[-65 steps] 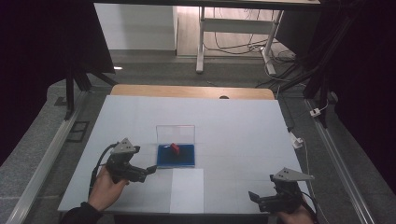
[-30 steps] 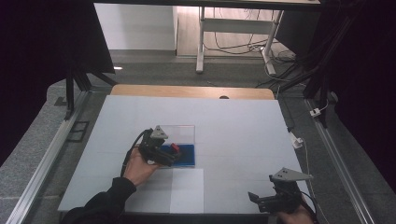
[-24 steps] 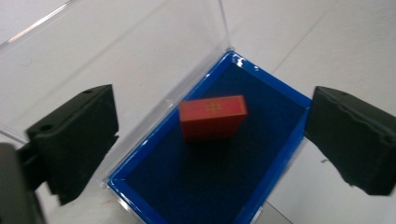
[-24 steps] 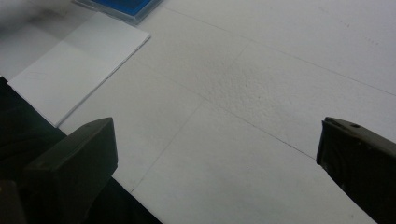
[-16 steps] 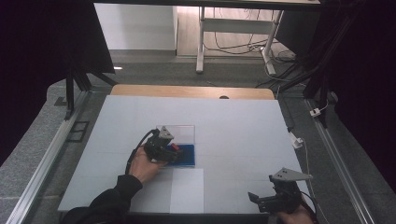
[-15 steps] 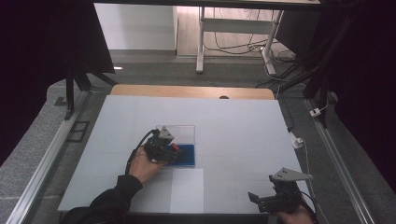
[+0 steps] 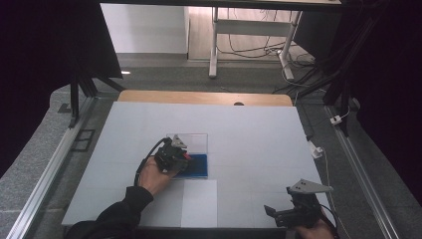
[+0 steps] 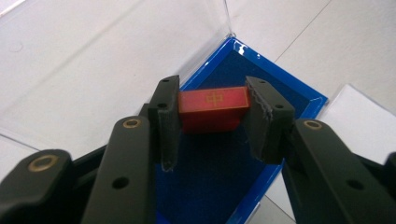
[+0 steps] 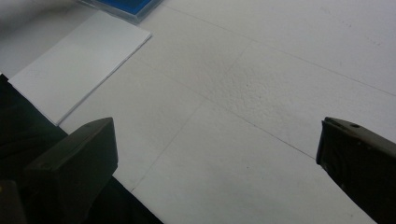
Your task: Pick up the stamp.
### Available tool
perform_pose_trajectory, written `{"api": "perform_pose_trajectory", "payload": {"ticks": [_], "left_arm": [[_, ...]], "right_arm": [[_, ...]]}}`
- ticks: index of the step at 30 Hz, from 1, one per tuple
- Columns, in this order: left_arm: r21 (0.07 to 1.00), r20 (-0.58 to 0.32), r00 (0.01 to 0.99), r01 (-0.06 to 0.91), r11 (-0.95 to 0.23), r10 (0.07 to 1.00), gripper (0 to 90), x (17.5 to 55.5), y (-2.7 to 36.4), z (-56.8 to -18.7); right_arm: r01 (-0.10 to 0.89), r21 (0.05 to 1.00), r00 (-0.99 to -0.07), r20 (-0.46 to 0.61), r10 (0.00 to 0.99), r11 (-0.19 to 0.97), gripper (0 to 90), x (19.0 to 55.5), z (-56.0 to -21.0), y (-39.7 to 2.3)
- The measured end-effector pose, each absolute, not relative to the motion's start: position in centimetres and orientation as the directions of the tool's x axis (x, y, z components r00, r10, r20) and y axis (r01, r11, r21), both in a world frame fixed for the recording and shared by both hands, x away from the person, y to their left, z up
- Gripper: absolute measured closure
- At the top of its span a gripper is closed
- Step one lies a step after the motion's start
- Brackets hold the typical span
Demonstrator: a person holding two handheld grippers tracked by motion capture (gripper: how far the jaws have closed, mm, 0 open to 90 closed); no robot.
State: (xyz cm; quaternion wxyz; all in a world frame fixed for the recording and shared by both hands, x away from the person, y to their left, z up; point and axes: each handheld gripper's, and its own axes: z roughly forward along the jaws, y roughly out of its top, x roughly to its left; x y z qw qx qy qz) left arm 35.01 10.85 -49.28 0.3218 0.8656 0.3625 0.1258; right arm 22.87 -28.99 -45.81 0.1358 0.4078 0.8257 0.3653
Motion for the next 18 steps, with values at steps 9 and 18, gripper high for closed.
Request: {"api": "perform_pose_trajectory", "payload": {"ticks": [9,18], "left_arm": [[0.680,-0.047,0.723,0.528,-0.508,0.689,57.7,34.6,11.3,-48.2],[0.696,-0.045,0.740,0.505,-0.510,0.671,57.7,33.9,10.9,-47.1]], "right_arm": [[0.573,0.715,-0.632,0.075,0.771,0.401,0.0,22.9,-45.8,-29.0],[0.572,0.714,-0.634,0.073,0.770,0.403,0.0,22.8,-45.8,-29.0]]}}
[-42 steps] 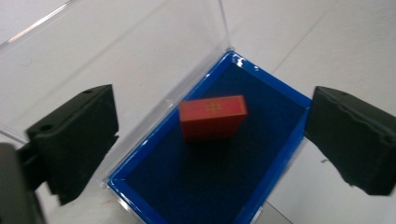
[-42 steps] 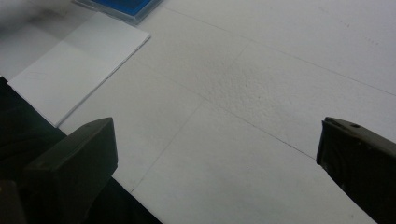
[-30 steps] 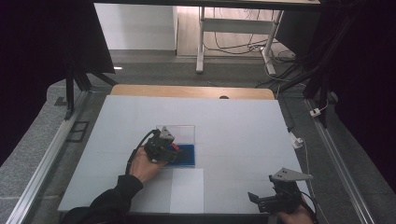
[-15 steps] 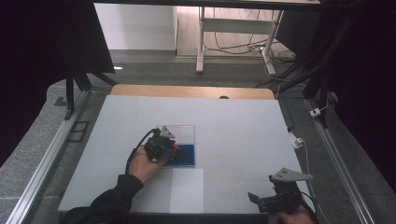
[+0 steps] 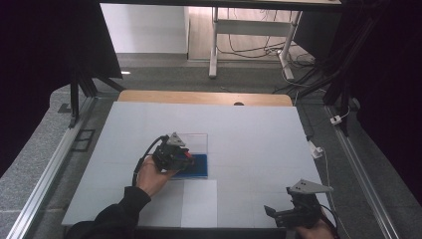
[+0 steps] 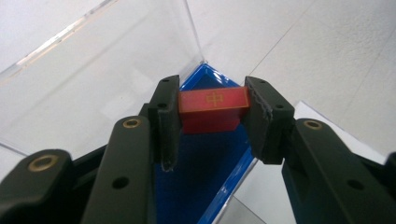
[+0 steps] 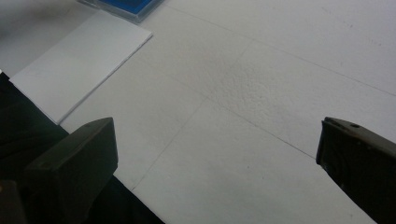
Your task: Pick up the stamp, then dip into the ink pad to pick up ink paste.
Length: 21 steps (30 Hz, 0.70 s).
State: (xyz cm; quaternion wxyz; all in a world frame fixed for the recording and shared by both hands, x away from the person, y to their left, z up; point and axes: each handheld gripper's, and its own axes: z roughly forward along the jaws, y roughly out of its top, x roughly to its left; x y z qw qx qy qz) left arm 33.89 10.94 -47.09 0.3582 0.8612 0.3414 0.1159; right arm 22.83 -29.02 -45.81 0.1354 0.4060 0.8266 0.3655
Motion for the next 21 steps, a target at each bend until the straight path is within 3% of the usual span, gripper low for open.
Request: {"api": "perform_pose_trajectory", "payload": {"ticks": [21], "left_arm": [[0.684,-0.053,0.756,0.504,-0.528,0.653,57.7,34.5,9.5,-48.7]], "right_arm": [[0.569,0.710,-0.640,0.066,0.766,0.415,0.0,22.8,-45.8,-28.9]]}}
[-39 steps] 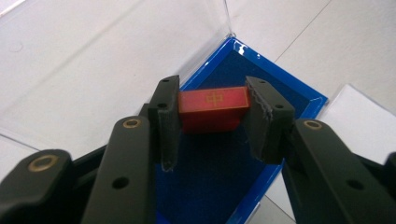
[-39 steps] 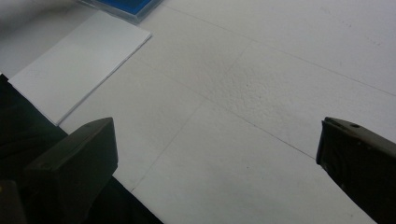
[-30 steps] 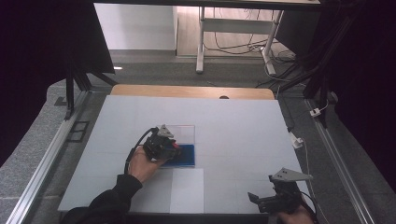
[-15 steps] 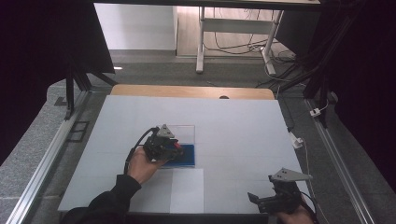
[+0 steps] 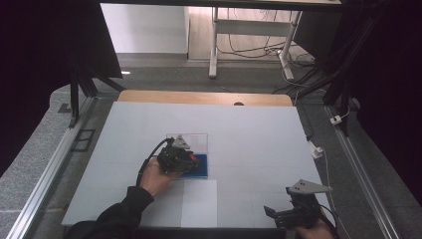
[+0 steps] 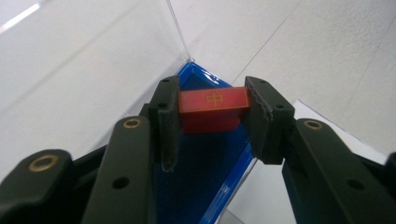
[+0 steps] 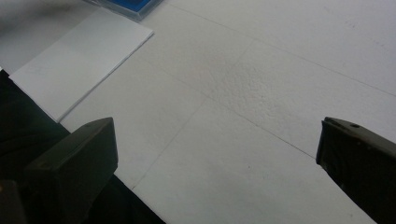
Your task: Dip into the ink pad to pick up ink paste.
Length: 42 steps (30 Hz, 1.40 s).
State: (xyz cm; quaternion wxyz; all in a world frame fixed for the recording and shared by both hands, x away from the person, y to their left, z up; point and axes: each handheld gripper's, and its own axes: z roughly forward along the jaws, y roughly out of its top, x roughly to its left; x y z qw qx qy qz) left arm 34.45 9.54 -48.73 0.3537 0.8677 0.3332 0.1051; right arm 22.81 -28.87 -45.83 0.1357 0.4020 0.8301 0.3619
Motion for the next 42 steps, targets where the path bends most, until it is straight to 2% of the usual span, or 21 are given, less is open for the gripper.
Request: {"api": "perform_pose_trajectory", "payload": {"ticks": [18,25,30,33,40,42], "left_arm": [[0.653,-0.028,0.736,0.526,-0.545,0.676,58.2,34.4,8.2,-49.8],[0.649,0.035,0.735,0.499,-0.575,0.677,58.4,33.9,7.5,-49.8],[0.654,-0.041,0.736,0.531,-0.539,0.675,58.4,34.5,8.3,-49.9],[0.654,-0.055,0.736,0.538,-0.533,0.675,58.5,34.6,8.4,-49.9],[0.649,0.020,0.733,0.508,-0.567,0.680,58.5,34.0,7.6,-49.8],[0.648,0.005,0.735,0.514,-0.562,0.678,58.4,34.2,7.7,-49.8]], "right_arm": [[0.565,0.707,-0.647,0.058,0.761,0.426,0.0,22.8,-45.9,-28.7],[0.567,0.703,-0.646,0.058,0.761,0.429,0.0,22.8,-45.9,-28.7],[0.568,0.702,-0.646,0.056,0.761,0.430,0.0,22.8,-45.9,-28.7],[0.569,0.703,-0.644,0.059,0.762,0.427,0.0,22.7,-45.9,-28.7],[0.571,0.700,-0.644,0.058,0.763,0.429,0.0,22.7,-45.9,-28.8],[0.571,0.701,-0.643,0.059,0.763,0.427,0.0,22.7,-45.9,-28.8]]}}
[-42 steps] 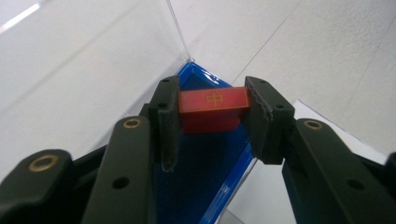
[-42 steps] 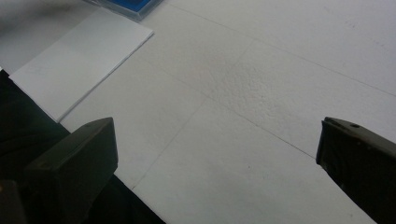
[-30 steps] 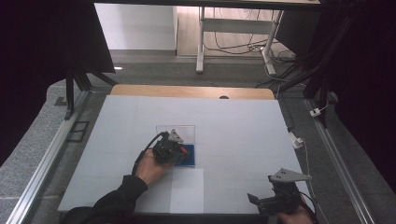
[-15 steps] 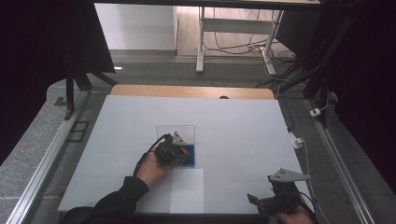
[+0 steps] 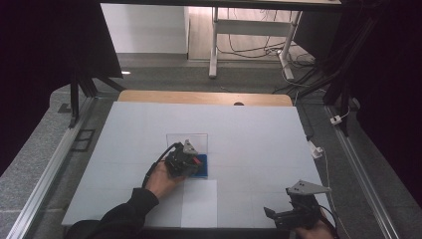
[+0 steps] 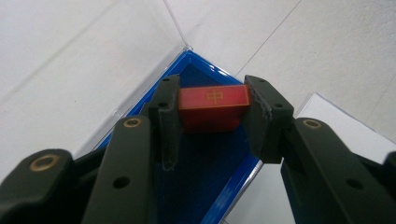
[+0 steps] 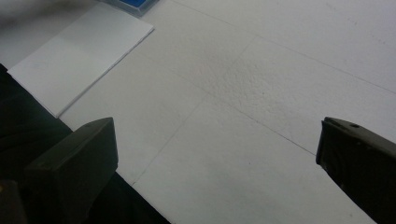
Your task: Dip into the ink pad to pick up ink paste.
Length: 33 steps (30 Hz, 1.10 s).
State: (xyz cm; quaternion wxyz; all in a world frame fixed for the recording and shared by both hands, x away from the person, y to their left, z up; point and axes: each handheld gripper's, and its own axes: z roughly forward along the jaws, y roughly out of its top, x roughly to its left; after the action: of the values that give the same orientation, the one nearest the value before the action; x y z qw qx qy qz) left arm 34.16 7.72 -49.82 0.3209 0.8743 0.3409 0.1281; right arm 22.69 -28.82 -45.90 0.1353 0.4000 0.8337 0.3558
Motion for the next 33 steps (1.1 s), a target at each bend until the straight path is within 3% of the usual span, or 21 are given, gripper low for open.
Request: {"api": "perform_pose_trajectory", "payload": {"ticks": [4,11,33], "left_arm": [[0.654,-0.064,0.734,0.543,-0.527,0.676,58.3,34.7,8.5,-49.9],[0.655,-0.029,0.735,0.526,-0.543,0.677,58.1,34.4,8.2,-49.8],[0.679,-0.064,0.735,0.528,-0.510,0.675,57.9,33.5,9.6,-48.0]], "right_arm": [[0.568,0.705,-0.643,0.057,0.763,0.426,0.0,22.6,-45.9,-28.8],[0.564,0.709,-0.650,0.066,0.757,0.423,0.0,22.7,-45.8,-28.9],[0.568,0.725,-0.654,0.110,0.748,0.389,0.0,22.7,-45.7,-29.4]]}}
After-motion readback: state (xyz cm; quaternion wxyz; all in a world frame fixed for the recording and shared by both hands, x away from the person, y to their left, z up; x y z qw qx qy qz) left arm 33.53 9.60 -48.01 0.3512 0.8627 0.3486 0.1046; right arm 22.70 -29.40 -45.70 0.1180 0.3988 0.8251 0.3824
